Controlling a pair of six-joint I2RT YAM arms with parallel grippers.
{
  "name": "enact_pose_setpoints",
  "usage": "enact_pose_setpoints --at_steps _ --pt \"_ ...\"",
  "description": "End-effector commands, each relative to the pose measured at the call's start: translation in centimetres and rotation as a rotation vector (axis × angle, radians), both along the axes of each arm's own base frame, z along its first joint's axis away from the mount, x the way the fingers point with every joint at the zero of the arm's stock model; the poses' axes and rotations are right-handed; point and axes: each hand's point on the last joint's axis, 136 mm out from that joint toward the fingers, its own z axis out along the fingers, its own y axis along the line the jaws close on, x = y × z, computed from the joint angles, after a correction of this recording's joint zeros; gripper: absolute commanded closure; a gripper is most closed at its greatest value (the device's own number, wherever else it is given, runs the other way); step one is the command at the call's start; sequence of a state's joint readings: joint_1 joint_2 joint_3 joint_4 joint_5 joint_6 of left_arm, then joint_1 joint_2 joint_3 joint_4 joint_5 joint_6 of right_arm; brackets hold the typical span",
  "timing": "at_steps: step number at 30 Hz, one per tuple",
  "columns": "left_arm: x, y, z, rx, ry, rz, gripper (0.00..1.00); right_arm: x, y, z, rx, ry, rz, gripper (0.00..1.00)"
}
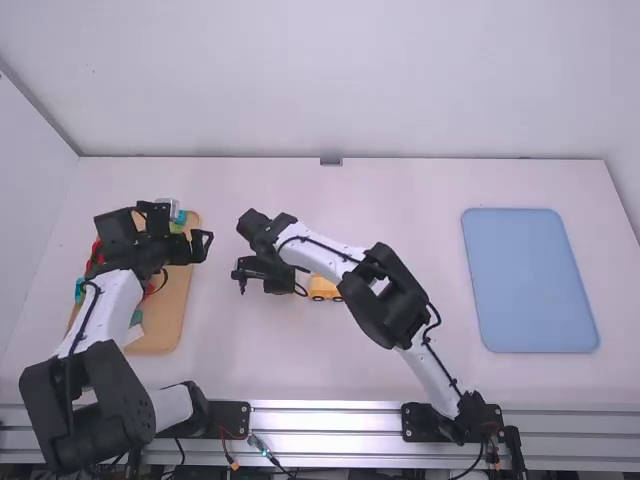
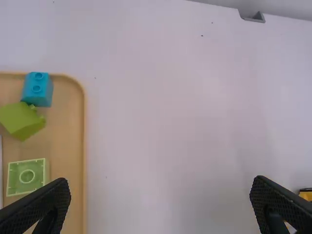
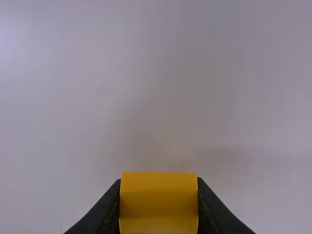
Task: Assemble lego blocks to make yellow taxi
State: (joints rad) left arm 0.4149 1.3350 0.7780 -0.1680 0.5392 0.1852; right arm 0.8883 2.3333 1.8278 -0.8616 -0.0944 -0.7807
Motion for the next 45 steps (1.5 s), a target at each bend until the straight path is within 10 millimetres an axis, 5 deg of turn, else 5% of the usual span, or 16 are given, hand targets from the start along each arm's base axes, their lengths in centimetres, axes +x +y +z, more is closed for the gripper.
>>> enact_pose_setpoints --at_steps 1,10,17,21,25,27,28,32,37,40,45 --pt "0.2 -0.2 1.4 0.015 -0.042 -0.028 0.01 0.7 0.5 -0.3 -0.02 -0.049 0.006 1.0" --pt "0.0 -0.6 1.1 0.016 -0.028 -0.042 0.01 1.5 0.5 -0.7 -0.014 -0.062 -0.076 0.99" --pt "-0.1 -0.7 1.1 0.014 -0.025 -0.042 0.01 1.4 0.2 -0.8 -0.023 -0.048 -0.082 0.77" --pt "-0.2 -0.7 1.0 0.012 -0.019 -0.043 0.01 1.1 0.1 -0.8 -0.021 -0.035 -0.078 0.73" --pt "-0.3 -0.9 0.9 0.027 -0.021 -0.069 0.01 1.0 0.2 -0.8 -0.017 -0.028 -0.076 0.48" --pt "-0.4 -1.0 0.8 0.032 -0.02 -0.075 0.01 1.0 0.2 -0.8 -0.016 -0.028 -0.077 0.26" --pt "-0.4 -1.0 0.8 0.031 -0.02 -0.075 0.01 1.0 0.2 -0.8 -0.016 -0.028 -0.076 0.07" --pt "-0.3 -0.8 0.8 0.038 -0.021 -0.071 0.01 1.2 0.5 -0.6 -0.007 -0.037 -0.077 0.01" --pt "-0.4 -2.2 1.4 0.09 -0.09 -0.22 0.01 4.1 1.2 2.6 0.06 -0.097 -0.106 0.01" --pt "-0.4 -4.1 2.4 0.062 -0.177 -0.35 0.01 5.8 0.8 6.4 0.128 -0.123 -0.144 0.01" --pt "0.3 -6.2 2.8 -0.018 -0.261 -0.469 0.01 7.4 -2.4 12.1 0.241 -0.081 -0.219 0.01"
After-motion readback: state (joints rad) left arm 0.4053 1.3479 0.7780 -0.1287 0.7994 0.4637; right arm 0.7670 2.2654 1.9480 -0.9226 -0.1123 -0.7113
